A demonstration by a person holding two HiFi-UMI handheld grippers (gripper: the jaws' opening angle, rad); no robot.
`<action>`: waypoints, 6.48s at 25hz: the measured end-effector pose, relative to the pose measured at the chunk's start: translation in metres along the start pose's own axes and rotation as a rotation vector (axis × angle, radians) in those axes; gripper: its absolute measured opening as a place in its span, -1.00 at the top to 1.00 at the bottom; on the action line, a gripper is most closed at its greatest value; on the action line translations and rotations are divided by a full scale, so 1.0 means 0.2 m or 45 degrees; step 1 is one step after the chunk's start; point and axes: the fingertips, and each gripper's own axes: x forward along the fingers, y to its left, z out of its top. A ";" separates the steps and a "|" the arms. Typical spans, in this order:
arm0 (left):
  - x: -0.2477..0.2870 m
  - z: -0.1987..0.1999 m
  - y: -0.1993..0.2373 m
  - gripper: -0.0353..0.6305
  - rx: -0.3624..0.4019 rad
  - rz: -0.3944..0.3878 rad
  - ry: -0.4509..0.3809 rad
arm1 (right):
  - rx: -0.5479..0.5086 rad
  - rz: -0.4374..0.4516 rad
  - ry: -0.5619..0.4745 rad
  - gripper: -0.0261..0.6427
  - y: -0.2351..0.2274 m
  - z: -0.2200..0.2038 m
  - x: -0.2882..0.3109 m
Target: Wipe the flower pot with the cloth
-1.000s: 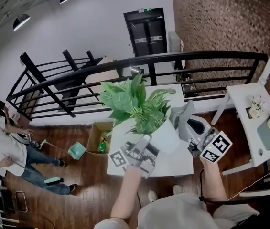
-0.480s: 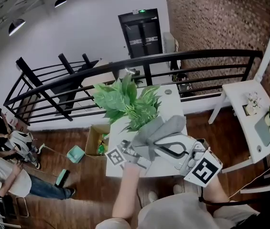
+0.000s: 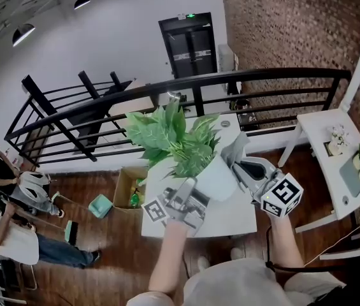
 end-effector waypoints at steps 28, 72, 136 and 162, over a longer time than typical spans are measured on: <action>-0.04 0.08 0.17 -0.58 0.058 0.118 -0.097 | -0.279 0.125 -0.127 0.93 0.26 0.15 -0.05; -0.46 0.24 0.74 -0.57 0.715 0.679 0.021 | 0.858 0.083 -0.216 0.93 0.07 -0.56 -0.14; -1.03 -0.95 -0.25 -0.61 1.561 1.249 0.279 | 0.191 -0.020 -0.069 0.93 0.83 -0.38 -0.97; -1.02 -1.02 -0.68 -0.45 1.668 1.249 0.267 | 0.061 -0.151 -0.008 0.93 1.07 -0.23 -1.01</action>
